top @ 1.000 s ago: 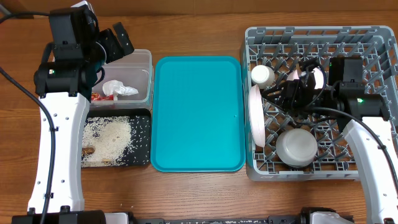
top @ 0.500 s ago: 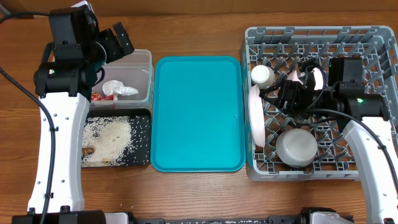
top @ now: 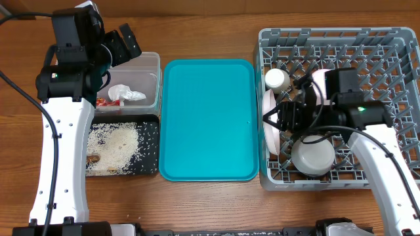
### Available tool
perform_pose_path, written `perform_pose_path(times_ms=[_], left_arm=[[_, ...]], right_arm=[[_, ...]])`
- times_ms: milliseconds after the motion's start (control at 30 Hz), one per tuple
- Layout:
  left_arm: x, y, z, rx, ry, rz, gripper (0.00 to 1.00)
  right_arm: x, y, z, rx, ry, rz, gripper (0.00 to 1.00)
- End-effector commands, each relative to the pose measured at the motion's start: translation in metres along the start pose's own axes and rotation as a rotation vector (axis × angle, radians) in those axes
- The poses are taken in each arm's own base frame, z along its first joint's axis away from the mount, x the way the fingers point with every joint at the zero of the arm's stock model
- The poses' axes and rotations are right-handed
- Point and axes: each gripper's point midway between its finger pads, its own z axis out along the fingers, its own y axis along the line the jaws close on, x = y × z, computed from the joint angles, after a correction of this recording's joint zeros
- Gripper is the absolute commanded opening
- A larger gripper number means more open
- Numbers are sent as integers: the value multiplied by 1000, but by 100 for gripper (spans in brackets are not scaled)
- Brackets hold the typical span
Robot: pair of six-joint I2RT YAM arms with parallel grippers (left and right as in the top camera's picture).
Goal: Sort waste into correct bins and load items into the dishwasher
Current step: 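Stand the white plate upright in the rack's left slots with the right gripper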
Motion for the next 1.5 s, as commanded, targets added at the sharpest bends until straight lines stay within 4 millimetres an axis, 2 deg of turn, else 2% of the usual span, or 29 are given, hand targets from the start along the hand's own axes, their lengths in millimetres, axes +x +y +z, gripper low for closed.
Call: perform_pose_path(times_ms=[0, 200, 333, 600, 733, 833, 1067, 1133, 1333, 1400, 1467], left_arm=[[-3, -3, -1, -1, -12, 20, 100], [-3, -3, -1, -1, -12, 20, 100], [-3, -3, -1, -1, -12, 20, 100], [-3, -3, -1, -1, -12, 20, 100], [-3, -3, -1, -1, -12, 20, 100], [-3, -3, -1, -1, -12, 20, 100], [-3, -3, -1, -1, -12, 20, 100], [-3, -3, -1, -1, -12, 20, 100], [-3, -3, -1, -1, -12, 20, 100], [-3, -3, -1, -1, -12, 20, 100], [-3, -3, -1, -1, -12, 20, 100]], right_arm=[[-4, 2, 1, 42, -31, -74, 54], [-6, 5, 2, 37, -39, -92, 24], [-7, 0, 2, 70, -44, -89, 7], [-16, -16, -5, 125, -83, -67, 5], [-21, -30, -12, 163, -109, -34, 7], [-24, -45, -21, 203, -129, 5, 13], [-32, -72, -37, 273, -178, 71, 40], [-32, -75, -40, 281, -185, 80, 50], [-37, -77, -42, 288, -202, 74, 67], [-40, -76, -43, 286, -215, 66, 70], [-40, -76, -42, 286, -215, 65, 60]])
